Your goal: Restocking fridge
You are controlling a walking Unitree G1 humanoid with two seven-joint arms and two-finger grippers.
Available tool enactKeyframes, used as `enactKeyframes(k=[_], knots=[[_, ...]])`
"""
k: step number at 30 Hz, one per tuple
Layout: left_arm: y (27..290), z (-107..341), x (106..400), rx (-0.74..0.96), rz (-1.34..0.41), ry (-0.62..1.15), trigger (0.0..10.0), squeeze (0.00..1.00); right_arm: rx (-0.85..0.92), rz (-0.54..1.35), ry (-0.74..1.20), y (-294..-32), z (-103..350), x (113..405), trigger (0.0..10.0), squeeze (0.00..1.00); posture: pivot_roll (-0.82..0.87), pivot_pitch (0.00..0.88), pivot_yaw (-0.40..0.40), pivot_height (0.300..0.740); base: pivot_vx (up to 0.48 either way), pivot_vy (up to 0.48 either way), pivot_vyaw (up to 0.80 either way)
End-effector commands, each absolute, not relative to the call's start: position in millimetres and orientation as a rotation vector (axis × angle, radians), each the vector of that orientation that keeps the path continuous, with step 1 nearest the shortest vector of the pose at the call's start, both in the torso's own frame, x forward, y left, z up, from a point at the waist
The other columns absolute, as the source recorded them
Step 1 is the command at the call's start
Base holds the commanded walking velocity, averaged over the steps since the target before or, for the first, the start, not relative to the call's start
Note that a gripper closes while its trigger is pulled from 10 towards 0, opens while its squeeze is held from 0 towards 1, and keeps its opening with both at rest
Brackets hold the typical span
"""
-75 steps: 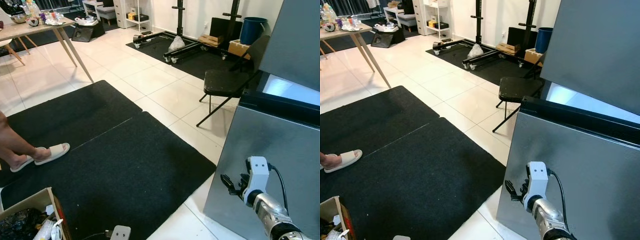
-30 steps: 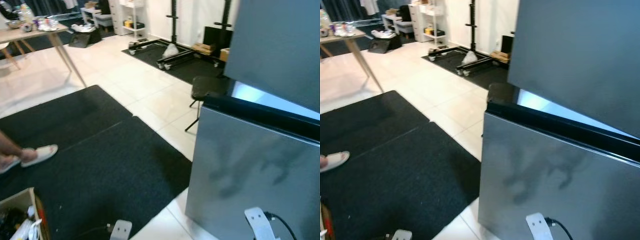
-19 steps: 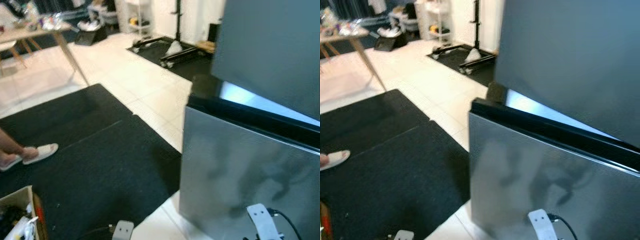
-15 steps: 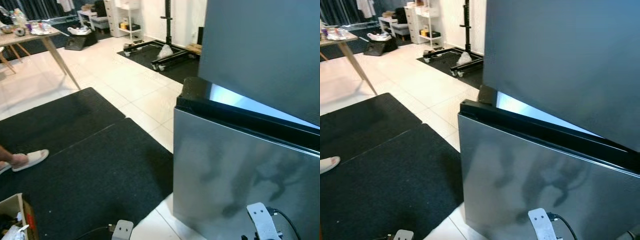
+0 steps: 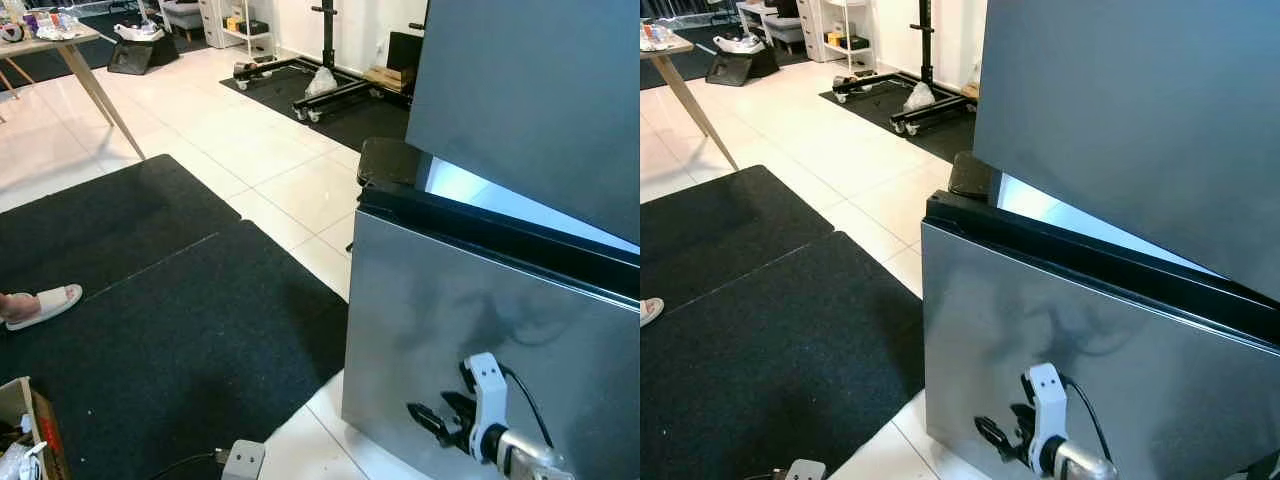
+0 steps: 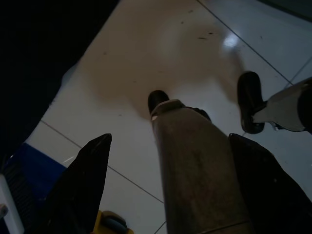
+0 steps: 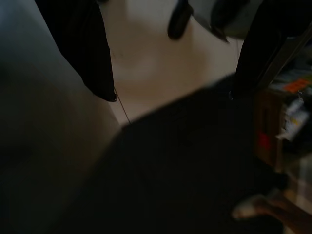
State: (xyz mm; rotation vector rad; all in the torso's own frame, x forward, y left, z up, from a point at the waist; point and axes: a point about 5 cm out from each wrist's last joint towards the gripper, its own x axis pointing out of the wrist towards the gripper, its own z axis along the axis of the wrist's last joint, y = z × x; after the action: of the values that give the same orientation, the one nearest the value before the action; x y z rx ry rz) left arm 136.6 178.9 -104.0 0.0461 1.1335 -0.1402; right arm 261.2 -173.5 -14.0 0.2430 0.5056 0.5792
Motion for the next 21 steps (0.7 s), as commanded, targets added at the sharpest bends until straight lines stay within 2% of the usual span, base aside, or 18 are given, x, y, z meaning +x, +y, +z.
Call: enactKeyframes(k=[1, 8, 13, 21], knots=[[178.4, -104.2, 136.3, 0.057, -0.145, 1.132, 10.0, 0.00, 0.249, 0.572, 0.453, -175.3, -6.1, 268.6, 10.0, 0.00, -0.04, 0.000, -0.024, 0.738, 0.000, 0.000, 0.00], [177.3, -104.8, 134.9, 0.049, -0.143, 1.136, 10.0, 0.00, 0.172, 0.563, 0.420, -171.7, 5.0, 283.3, 10.0, 0.00, -0.04, 0.000, -0.028, 0.738, 0.000, 0.000, 0.00], [177.3, -105.4, 132.8, 0.045, -0.139, 1.139, 10.0, 0.00, 0.139, 0.525, 0.319, -167.3, 29.8, 308.8, 10.0, 0.00, -0.03, 0.000, -0.031, 0.738, 0.000, 0.000, 0.00], [177.3, -105.9, 131.2, 0.043, -0.139, 1.141, 10.0, 0.00, 0.095, 0.440, 0.239, -168.9, 53.5, 330.7, 10.0, 0.00, -0.03, 0.000, -0.034, 0.738, 0.000, 0.000, 0.00]])
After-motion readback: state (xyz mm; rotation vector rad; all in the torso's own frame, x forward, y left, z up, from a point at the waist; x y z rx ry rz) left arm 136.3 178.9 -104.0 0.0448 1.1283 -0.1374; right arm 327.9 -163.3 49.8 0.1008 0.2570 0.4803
